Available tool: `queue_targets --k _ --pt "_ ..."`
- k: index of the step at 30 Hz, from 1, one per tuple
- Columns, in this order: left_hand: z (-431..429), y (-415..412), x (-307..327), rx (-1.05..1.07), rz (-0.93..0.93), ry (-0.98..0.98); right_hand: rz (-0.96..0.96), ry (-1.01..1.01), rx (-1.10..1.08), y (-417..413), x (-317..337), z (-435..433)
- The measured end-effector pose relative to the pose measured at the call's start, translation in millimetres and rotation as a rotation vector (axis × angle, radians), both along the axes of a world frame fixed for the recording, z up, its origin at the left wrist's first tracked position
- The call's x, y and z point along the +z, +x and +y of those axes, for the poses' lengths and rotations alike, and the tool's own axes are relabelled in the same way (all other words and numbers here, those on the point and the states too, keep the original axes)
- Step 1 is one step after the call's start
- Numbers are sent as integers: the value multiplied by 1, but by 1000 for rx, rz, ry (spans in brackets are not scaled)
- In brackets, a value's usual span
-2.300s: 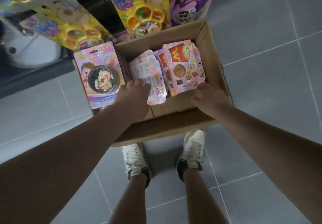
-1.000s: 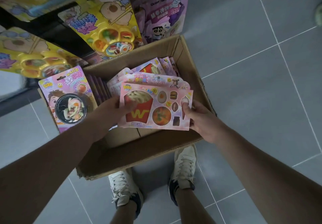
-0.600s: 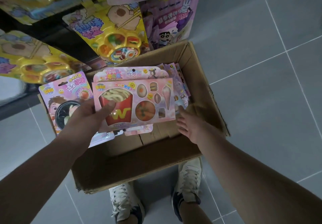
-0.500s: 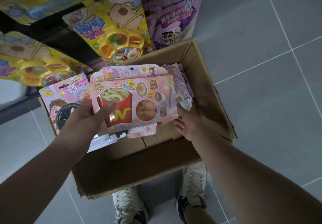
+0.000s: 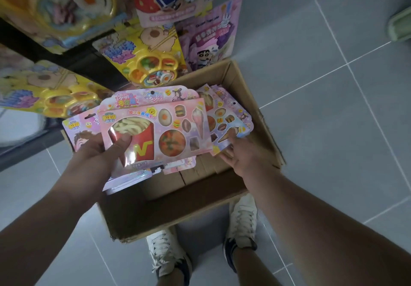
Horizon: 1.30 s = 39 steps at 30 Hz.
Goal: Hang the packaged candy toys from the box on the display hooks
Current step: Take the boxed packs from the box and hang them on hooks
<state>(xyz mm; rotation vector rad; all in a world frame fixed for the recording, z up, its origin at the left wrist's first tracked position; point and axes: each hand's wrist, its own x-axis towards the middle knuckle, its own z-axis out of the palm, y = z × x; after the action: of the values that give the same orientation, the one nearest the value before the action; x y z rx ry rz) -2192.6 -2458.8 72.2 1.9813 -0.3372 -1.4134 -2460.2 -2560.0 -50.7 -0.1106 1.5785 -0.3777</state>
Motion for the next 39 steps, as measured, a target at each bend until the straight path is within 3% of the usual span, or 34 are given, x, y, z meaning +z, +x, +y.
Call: queue_targets --k 4,8,13,20,25,30,39 --pt "12 1 48 -8 44 -10 66 -42 54 -12 63 5" --pt "24 2 113 -21 36 -28 67 -206 140 -36 142 5" --pt "37 5 220 -39 18 -54 35 -414 240 -67 272 -6" --pt "69 -1 380 25 55 -131 155 -672 350 -91 475 -15" --pt "103 4 454 89 85 -253 217 -814 416 -94 579 -9" --pt "112 6 528 77 10 -392 3 -939 418 -80 659 0" --pt "122 48 581 204 -7 -640 -10 -1107 440 -34 719 5"
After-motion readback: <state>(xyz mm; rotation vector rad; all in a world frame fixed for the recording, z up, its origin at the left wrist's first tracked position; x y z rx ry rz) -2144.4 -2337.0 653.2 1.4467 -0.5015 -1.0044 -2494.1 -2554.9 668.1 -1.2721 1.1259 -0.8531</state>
